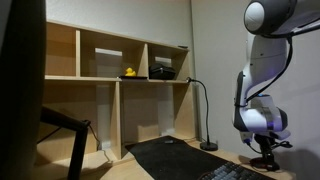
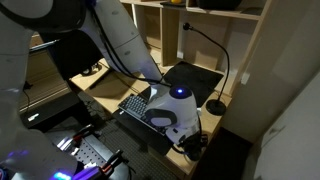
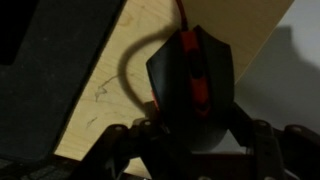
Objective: Slide the mouse off the pad
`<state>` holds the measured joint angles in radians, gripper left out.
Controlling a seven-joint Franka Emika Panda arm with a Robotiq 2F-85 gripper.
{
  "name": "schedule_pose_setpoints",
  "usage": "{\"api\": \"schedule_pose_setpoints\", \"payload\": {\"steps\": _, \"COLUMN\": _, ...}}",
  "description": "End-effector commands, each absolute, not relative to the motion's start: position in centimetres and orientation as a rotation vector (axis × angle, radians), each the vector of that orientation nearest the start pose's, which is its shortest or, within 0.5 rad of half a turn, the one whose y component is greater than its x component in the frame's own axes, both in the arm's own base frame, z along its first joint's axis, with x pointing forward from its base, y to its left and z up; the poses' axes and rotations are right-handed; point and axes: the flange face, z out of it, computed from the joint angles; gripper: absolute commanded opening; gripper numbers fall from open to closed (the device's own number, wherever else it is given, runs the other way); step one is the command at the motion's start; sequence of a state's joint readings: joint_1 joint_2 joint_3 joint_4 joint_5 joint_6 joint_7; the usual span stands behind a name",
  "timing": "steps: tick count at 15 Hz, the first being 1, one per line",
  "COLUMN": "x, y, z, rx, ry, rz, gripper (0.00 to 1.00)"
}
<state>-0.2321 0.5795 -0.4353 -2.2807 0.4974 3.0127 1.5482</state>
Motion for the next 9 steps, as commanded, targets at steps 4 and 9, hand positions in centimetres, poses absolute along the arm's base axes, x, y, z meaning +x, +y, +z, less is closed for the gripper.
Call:
{"api": "schedule_pose_setpoints", "payload": {"steps": 4, "x": 38.7, "y": -34.3, "z": 10.3, "rx": -0.82, "ry": 3.042, "rz": -0.271, "gripper": 0.43}}
{"api": "schedule_pose_setpoints", "payload": {"steps": 9, "x": 40.2, "y": -32.6, "z": 10.4, "rx": -0.859, "ry": 2.983, "rz": -0.202, "gripper": 0.43}}
